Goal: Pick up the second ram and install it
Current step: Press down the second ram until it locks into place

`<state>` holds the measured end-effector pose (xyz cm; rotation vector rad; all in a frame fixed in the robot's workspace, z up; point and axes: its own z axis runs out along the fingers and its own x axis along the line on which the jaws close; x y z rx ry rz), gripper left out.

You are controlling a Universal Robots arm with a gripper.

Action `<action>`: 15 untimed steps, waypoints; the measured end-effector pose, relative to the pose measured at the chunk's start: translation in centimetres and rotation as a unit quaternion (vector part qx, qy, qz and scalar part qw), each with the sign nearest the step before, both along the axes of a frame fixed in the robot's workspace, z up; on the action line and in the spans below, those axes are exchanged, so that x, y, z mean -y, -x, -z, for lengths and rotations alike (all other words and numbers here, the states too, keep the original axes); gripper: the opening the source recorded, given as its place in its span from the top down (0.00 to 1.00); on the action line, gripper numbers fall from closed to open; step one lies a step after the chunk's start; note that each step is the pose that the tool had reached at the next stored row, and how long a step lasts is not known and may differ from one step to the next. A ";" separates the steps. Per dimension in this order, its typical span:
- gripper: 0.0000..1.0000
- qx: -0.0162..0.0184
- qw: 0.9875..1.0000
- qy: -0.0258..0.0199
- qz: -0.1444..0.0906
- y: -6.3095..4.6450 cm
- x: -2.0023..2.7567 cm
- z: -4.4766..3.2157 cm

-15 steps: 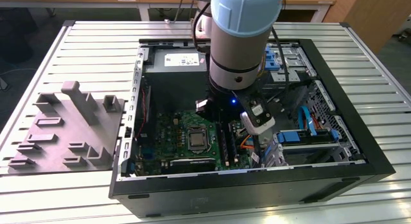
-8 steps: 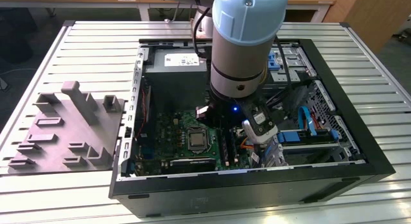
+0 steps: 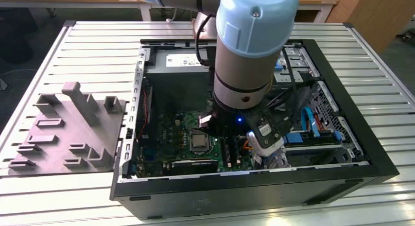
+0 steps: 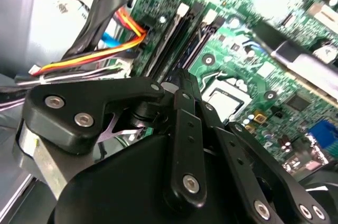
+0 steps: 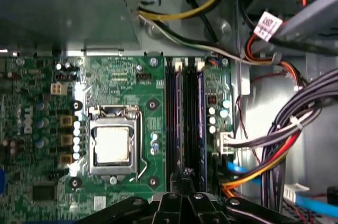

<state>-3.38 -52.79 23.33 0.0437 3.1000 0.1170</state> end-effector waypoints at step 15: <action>0.90 0.000 1.000 0.000 0.000 0.0 1.51 0.06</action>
